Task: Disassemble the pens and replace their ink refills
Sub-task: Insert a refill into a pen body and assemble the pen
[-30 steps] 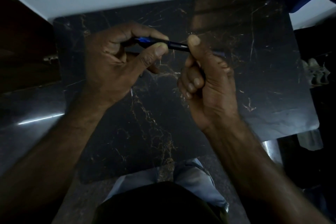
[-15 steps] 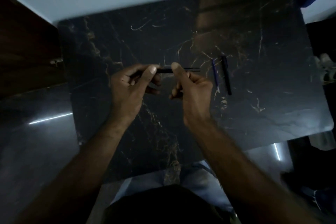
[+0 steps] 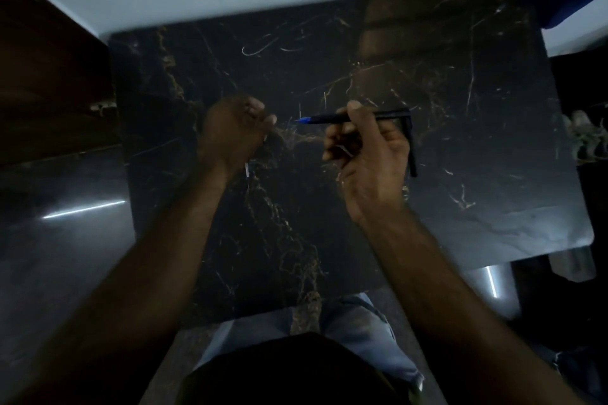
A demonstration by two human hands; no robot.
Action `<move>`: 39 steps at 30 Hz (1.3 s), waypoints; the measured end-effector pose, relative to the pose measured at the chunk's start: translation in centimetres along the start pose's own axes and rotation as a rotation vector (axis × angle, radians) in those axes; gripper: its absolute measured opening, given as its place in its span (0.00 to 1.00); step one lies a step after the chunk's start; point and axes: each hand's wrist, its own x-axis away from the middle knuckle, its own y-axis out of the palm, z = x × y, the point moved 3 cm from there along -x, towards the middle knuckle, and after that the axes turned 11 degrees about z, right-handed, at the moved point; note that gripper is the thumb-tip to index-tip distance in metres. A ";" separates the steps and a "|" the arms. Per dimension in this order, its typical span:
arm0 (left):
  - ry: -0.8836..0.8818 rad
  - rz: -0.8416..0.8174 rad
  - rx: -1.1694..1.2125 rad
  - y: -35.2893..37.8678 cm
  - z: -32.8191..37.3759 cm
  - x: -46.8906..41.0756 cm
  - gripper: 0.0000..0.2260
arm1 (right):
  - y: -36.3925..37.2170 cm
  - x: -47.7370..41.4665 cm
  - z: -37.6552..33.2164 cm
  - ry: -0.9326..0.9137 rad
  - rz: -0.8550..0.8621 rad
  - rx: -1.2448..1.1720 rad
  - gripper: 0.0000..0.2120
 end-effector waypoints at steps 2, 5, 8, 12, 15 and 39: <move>0.068 -0.086 -0.162 1.5 -0.5 -0.8 0.13 | -0.7 0.1 -0.5 -0.010 0.001 -0.005 0.12; 0.103 -0.159 -0.284 2.6 -0.7 -1.1 0.12 | -1.5 0.5 -0.9 -0.012 0.003 -0.017 0.11; 0.120 -0.177 -0.329 2.8 -0.4 -1.0 0.10 | -1.9 0.8 -1.3 -0.019 0.008 -0.028 0.12; -0.151 -0.134 0.190 1.0 2.4 -0.7 0.04 | -2.0 1.6 -2.6 -0.096 -0.009 -0.049 0.12; -0.372 -0.033 0.892 -2.4 6.4 0.5 0.02 | -1.8 2.2 -4.1 -0.175 -0.034 -0.085 0.09; -0.162 0.055 1.298 -9.4 15.2 7.3 0.06 | 1.2 6.3 -7.9 -0.276 -0.187 -0.205 0.01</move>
